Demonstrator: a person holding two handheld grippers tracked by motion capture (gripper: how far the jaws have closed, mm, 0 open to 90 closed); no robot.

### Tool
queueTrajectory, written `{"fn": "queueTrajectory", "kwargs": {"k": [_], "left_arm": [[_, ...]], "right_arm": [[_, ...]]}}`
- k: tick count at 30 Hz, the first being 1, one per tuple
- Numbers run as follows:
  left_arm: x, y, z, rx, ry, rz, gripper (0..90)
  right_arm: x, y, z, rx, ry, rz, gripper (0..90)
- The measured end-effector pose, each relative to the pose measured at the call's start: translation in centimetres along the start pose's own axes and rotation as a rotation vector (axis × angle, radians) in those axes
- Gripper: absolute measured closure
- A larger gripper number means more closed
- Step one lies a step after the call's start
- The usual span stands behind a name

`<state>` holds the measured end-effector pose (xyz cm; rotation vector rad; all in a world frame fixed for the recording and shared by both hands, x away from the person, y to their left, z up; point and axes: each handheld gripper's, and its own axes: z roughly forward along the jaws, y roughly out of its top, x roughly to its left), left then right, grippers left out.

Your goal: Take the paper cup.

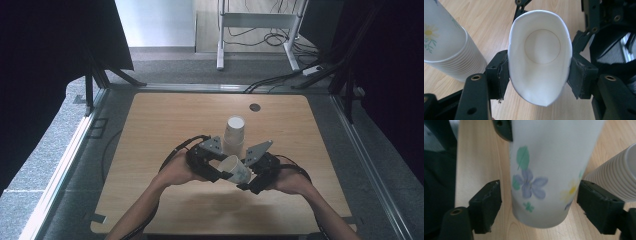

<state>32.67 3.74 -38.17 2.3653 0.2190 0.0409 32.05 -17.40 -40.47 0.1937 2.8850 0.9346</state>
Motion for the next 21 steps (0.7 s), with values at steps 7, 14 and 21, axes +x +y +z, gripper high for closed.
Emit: {"fn": "queueTrajectory", "kwargs": {"k": [7, 14, 21], "left_arm": [[-0.3, 1.0, 0.4, 0.068, 0.021, 0.038, 38.7], [0.0, 0.6, 0.5, -0.008, 0.009, -0.010, 28.5], [0.5, -0.4, -0.1, -0.160, -0.014, -0.102, 14.6]], "right_arm": [[-0.1, 0.6, 1.3, 0.081, 0.003, -0.018, 35.9], [-0.1, 0.0, 1.0, 0.028, -0.003, 0.015, 37.2], [-0.2, -0.9, 0.1, -0.113, -0.004, 0.071, 37.2]]}}
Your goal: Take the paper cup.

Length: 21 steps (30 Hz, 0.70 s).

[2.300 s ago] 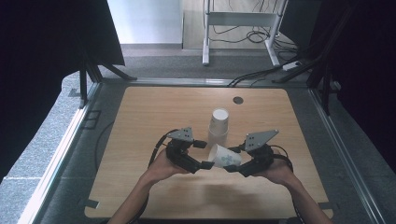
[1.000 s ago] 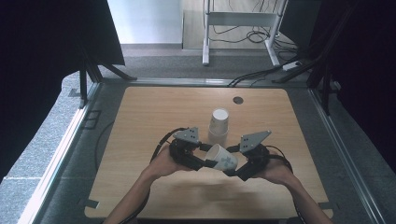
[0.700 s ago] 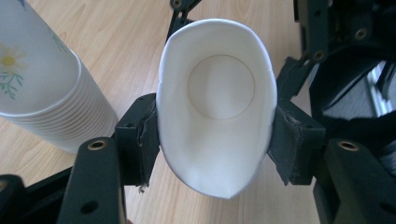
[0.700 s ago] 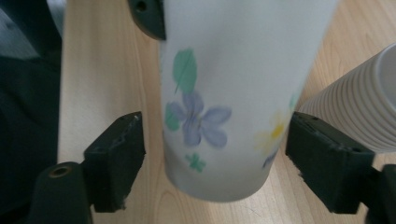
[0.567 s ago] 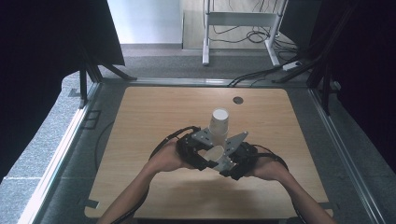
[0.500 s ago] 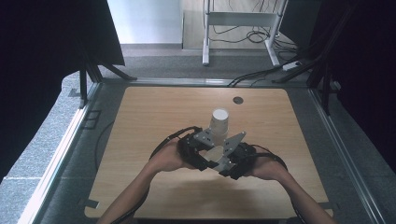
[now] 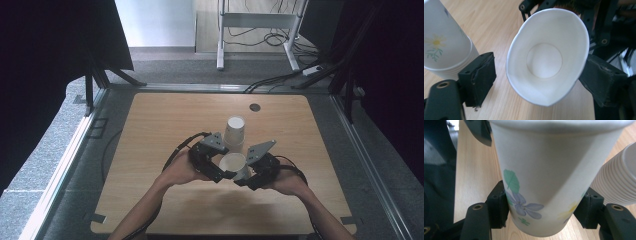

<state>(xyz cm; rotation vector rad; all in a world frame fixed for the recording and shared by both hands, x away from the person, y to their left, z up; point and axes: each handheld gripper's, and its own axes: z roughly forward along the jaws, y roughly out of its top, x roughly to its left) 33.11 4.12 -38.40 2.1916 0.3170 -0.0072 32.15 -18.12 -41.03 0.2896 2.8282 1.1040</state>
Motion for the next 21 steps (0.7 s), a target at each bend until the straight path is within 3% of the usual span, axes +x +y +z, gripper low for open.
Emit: {"fn": "queueTrajectory", "kwargs": {"k": [4, 9, 15, 21], "left_arm": [[0.1, -0.4, -0.3, -0.070, -0.019, -0.018, 14.4], [0.2, -0.7, -0.1, -0.130, -0.050, -0.028, 14.6], [0.1, -0.7, 0.3, -0.158, -0.062, -0.018, 18.0], [-0.1, -0.7, 0.5, -0.176, -0.069, -0.001, 26.2]], "right_arm": [[-0.1, -0.7, -0.2, -0.096, 0.007, 0.040, 37.1], [0.0, -1.3, 0.1, -0.166, 0.017, 0.059, 37.1], [0.1, -1.6, 0.4, -0.230, 0.035, 0.083, 37.1], [0.1, -1.7, 0.6, -0.255, 0.051, 0.089, 36.9]]}}
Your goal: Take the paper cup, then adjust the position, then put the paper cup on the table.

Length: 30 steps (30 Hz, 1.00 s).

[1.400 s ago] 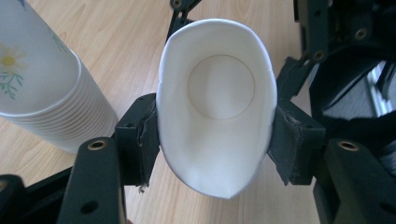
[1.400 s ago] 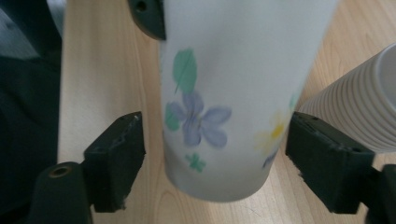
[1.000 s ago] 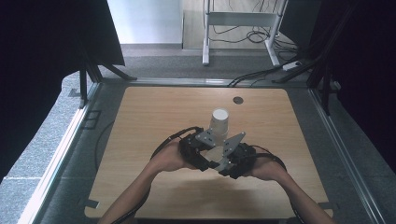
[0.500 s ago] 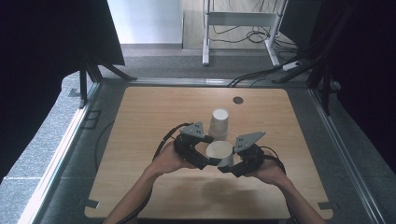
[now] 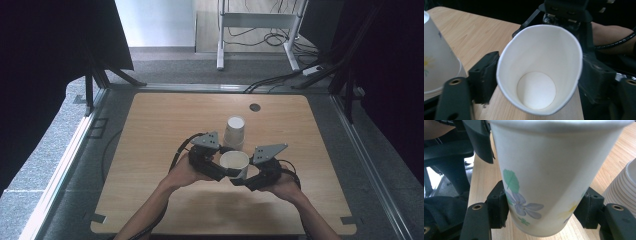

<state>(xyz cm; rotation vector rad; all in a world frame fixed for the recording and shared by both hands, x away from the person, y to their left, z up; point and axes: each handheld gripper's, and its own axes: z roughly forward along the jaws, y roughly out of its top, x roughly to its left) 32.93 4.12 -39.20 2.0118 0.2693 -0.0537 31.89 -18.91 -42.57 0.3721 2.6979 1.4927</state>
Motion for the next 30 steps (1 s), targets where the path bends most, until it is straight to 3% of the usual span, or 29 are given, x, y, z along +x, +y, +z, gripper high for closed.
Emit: {"fn": "queueTrajectory", "kwargs": {"k": [5, 7, 10, 13, 20, 30], "left_arm": [[-0.3, 0.0, 0.1, 0.024, 0.027, 0.031, 33.4], [-0.3, 0.1, 0.1, 0.036, 0.041, 0.036, 34.4], [-0.4, 0.2, 0.0, 0.056, 0.074, 0.043, 35.0], [-0.4, 0.2, -0.3, 0.082, 0.119, 0.049, 35.0], [-0.3, 0.0, -0.9, 0.135, 0.202, 0.050, 34.9], [0.0, -0.5, -1.3, 0.171, 0.262, 0.046, 34.6]], "right_arm": [[-0.1, -0.2, 0.2, 0.011, 0.002, 0.001, 35.5], [-0.1, -0.3, 0.2, 0.016, -0.002, 0.003, 28.8], [0.0, -0.5, 0.0, 0.028, -0.047, 0.002, 17.8], [0.0, -0.9, -0.4, 0.038, -0.097, 0.014, 13.5], [-0.6, -2.3, -1.5, 0.044, -0.149, 0.057, 13.2], [-0.6, -3.5, -2.2, 0.061, -0.205, 0.086, 12.8]]}}
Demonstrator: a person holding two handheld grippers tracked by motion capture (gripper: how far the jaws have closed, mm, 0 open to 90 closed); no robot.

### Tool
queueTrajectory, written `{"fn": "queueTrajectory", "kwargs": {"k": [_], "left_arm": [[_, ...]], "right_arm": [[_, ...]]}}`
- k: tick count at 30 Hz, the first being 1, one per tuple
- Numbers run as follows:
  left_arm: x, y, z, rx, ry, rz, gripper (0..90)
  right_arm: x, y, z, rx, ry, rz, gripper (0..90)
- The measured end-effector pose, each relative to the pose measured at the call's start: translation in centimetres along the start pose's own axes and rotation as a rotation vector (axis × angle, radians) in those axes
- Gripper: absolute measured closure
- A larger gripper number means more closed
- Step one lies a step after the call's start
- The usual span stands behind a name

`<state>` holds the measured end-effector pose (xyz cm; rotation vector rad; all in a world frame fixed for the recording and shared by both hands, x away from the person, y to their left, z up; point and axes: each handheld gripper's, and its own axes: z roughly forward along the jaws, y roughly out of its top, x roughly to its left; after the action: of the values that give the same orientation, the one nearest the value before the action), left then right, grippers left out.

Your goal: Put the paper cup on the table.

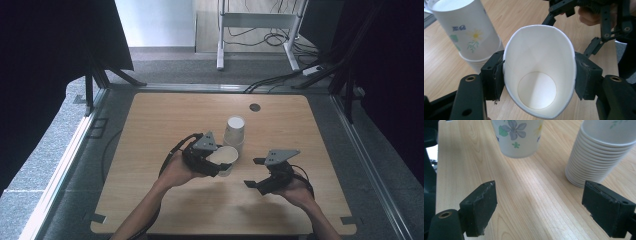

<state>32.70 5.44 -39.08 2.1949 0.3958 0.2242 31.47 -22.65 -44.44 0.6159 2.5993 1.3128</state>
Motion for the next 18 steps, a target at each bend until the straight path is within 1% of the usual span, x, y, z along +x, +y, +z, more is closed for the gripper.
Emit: {"fn": "queueTrajectory", "kwargs": {"k": [3, 8, 11, 17, 18], "left_arm": [[0.0, -0.2, -0.1, 0.011, 0.020, -0.004, 34.5], [0.3, -0.5, -0.6, 0.016, 0.051, -0.012, 34.5], [0.6, -0.7, -1.0, 0.032, 0.082, -0.017, 34.5], [1.2, -0.9, -1.4, 0.041, 0.110, -0.030, 33.7], [1.3, -0.9, -1.5, 0.049, 0.117, -0.029, 33.5]], "right_arm": [[0.1, -0.1, -0.1, -0.001, -0.009, 0.007, 11.7], [0.1, -0.4, -0.3, 0.002, -0.038, 0.014, 10.5], [0.1, -0.5, -0.4, -0.006, -0.045, 0.022, 9.0], [0.0, -0.9, -0.4, -0.009, -0.069, 0.036, 4.6], [0.0, -0.9, -0.4, -0.010, -0.073, 0.038, 3.8]]}}
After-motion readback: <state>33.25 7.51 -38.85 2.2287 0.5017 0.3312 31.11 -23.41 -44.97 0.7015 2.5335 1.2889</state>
